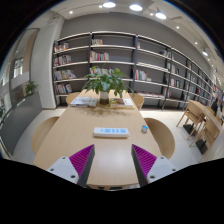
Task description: Unplug charger
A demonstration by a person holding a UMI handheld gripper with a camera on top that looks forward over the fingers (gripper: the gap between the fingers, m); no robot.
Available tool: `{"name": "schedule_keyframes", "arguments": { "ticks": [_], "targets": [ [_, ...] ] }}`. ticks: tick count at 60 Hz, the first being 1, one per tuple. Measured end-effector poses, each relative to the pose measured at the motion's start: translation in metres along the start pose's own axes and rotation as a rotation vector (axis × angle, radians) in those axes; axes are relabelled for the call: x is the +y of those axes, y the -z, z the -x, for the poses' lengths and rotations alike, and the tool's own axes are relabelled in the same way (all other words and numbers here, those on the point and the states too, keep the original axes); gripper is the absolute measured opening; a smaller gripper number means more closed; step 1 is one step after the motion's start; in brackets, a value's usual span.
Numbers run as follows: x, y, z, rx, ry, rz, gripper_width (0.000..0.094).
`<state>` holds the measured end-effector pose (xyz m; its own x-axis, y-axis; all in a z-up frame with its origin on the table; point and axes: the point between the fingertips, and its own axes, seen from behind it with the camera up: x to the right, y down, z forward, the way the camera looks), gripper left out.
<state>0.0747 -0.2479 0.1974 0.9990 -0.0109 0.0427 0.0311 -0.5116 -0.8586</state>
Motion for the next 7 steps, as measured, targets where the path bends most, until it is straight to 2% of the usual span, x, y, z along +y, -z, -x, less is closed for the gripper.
{"name": "schedule_keyframes", "arguments": {
  "ticks": [7],
  "targets": [
    [0.015,0.009,0.011,-0.020,0.008,0.008,0.0722]
  ]
}}
